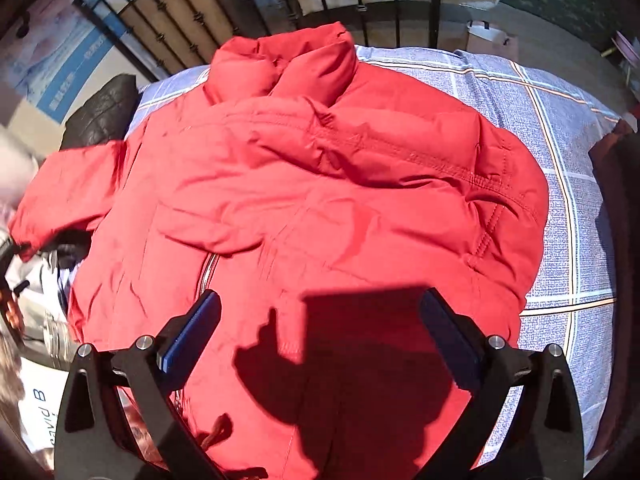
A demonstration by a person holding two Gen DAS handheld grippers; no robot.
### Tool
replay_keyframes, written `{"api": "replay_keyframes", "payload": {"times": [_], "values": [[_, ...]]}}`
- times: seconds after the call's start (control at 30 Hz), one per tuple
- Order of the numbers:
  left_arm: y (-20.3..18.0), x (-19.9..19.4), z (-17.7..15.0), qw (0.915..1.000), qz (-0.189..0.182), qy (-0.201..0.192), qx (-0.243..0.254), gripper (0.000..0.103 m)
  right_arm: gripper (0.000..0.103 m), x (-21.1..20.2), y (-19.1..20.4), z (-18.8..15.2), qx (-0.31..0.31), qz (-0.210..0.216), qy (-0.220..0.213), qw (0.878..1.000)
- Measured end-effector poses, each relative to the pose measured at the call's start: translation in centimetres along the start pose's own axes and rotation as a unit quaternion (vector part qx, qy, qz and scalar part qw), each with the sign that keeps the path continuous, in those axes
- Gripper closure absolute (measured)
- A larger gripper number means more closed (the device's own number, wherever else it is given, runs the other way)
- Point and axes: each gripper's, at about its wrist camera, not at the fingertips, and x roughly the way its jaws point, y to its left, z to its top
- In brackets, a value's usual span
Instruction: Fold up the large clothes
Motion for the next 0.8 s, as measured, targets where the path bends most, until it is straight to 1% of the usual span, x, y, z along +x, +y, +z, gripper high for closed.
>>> {"api": "replay_keyframes", "payload": {"times": [0.1, 0.13, 0.17, 0.23, 0.27, 0.33, 0.4, 0.43, 0.47, 0.5, 0.53, 0.57, 0.6, 0.67, 0.73, 0.8], "values": [[3.4, 0.8, 3.1, 0.9966, -0.017, -0.007, -0.080, 0.013, 0.005, -0.4, 0.3, -0.2, 0.000, -0.001, -0.004, 1.000], [4.1, 1.1, 4.0, 0.9953, -0.020, -0.007, -0.094, 0.019, 0.005, -0.3, 0.5, -0.2, -0.002, -0.003, -0.003, 1.000], [4.7, 1.5, 4.8, 0.9942, -0.021, -0.007, -0.105, 0.023, 0.005, -0.3, 0.7, -0.2, -0.004, -0.005, -0.002, 1.000], [5.4, 2.5, 5.8, 0.9919, -0.031, 0.000, -0.123, 0.024, 0.005, -0.5, 1.3, -0.3, -0.008, -0.006, -0.002, 1.000], [5.7, 3.3, 6.2, 0.9900, -0.040, 0.012, -0.135, 0.026, 0.005, -0.5, 1.5, -0.4, -0.010, -0.006, -0.001, 1.000], [6.2, 4.3, 6.6, 0.9860, -0.055, 0.022, -0.156, 0.031, 0.005, -0.5, 2.2, -0.5, -0.019, -0.007, 0.002, 1.000], [6.4, 5.1, 6.8, 0.9817, -0.071, 0.024, -0.175, 0.034, 0.005, -0.5, 2.7, -0.7, -0.025, -0.008, 0.004, 1.000], [6.3, 5.3, 6.8, 0.9806, -0.075, 0.026, -0.179, 0.039, 0.005, -0.5, 3.0, -0.8, -0.029, -0.009, 0.006, 1.000], [6.2, 5.5, 6.9, 0.9800, -0.081, 0.027, -0.180, 0.048, 0.005, -0.5, 3.0, -0.8, -0.030, -0.010, 0.006, 0.999], [5.8, 5.6, 6.9, 0.9798, -0.088, 0.028, -0.177, 0.052, 0.005, -0.6, 3.2, -0.9, -0.033, -0.011, 0.007, 0.999], [5.4, 5.6, 7.0, 0.9800, -0.096, 0.028, -0.172, 0.061, 0.005, -0.6, 3.2, -0.9, -0.034, -0.012, 0.007, 0.999], [4.8, 5.4, 7.1, 0.9809, -0.103, 0.027, -0.162, 0.067, 0.005, -0.7, 3.2, -0.9, -0.035, -0.014, 0.008, 0.999], [4.3, 5.1, 7.1, 0.9830, -0.102, 0.024, -0.151, 0.069, 0.005, -0.7, 3.2, -1.0, -0.034, -0.017, 0.008, 0.999], [3.4, 4.5, 7.3, 0.9877, -0.098, 0.016, -0.121, 0.082, 0.005, -0.8, 3.0, -1.0, -0.030, -0.018, 0.008, 0.999], [2.7, 3.7, 7.5, 0.9911, -0.094, 0.008, -0.094, 0.090, 0.005, -0.8, 2.7, -1.0, -0.025, -0.022, 0.008, 0.999], [2.1, 2.4, 7.6, 0.9922, -0.098, -0.007, -0.077, 0.094, 0.005, -0.8, 2.6, -1.0, -0.023, -0.025, 0.007, 0.999]]}}
